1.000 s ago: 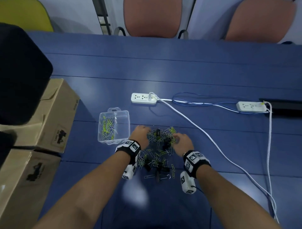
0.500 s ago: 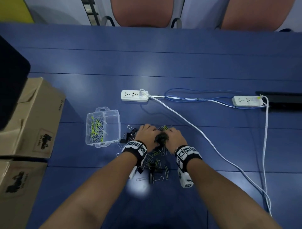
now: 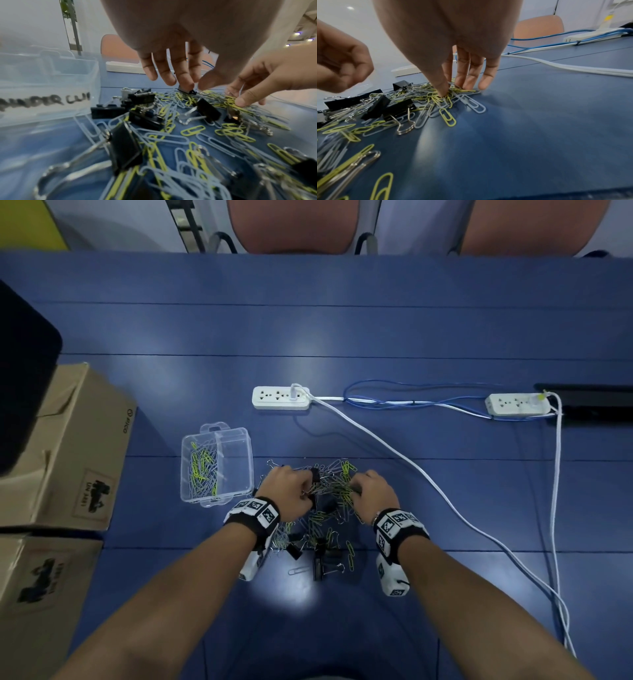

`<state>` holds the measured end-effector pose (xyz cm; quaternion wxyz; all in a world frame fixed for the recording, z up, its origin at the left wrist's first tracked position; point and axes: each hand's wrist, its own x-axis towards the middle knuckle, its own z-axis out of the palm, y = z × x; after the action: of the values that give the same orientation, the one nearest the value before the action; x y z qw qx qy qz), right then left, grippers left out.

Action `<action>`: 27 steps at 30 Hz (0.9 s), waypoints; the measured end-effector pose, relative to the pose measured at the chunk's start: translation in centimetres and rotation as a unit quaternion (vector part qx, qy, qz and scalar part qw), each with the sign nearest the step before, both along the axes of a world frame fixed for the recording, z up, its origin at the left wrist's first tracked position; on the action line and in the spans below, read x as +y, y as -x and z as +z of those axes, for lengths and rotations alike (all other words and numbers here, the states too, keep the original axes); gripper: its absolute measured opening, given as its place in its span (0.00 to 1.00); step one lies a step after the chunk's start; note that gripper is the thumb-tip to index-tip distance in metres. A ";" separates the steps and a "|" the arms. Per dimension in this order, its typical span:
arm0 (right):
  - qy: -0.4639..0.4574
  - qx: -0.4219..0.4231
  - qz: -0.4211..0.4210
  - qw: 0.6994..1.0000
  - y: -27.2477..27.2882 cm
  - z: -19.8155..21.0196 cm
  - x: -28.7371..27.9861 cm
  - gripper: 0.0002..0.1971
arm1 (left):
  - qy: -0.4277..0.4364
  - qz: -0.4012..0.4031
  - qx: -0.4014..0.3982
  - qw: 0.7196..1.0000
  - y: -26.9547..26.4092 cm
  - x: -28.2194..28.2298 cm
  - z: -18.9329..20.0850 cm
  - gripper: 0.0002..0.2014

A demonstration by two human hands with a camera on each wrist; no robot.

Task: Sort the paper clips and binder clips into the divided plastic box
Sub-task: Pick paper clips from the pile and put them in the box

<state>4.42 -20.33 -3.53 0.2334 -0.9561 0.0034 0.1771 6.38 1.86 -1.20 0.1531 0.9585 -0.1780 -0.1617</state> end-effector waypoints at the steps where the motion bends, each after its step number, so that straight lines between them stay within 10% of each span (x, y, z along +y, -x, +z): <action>1: 0.003 0.002 -0.001 1.000 0.1 0.1 0.0 0.09 | 0.004 0.013 -0.010 1.000 -0.2 0.1 0.0 0.08; 7: 0.002 -0.053 0.016 0.998 0.7 0.6 0.7 0.14 | -0.025 0.030 -0.028 0.999 -2.4 -1.3 -0.3 0.22; 13: 0.087 -0.051 0.169 0.981 2.4 0.7 2.4 0.22 | -0.064 0.017 -0.050 0.997 -2.2 -1.6 -0.6 0.17; 27: -0.006 -0.093 0.178 0.980 5.6 0.1 3.1 0.13 | 0.062 -0.038 0.005 0.997 2.7 1.1 0.0 0.19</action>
<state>-1.19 -17.23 -3.39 0.2032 -0.9522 -0.1898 0.1267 3.66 3.00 -1.18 0.2066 0.9390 -0.2231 -0.1607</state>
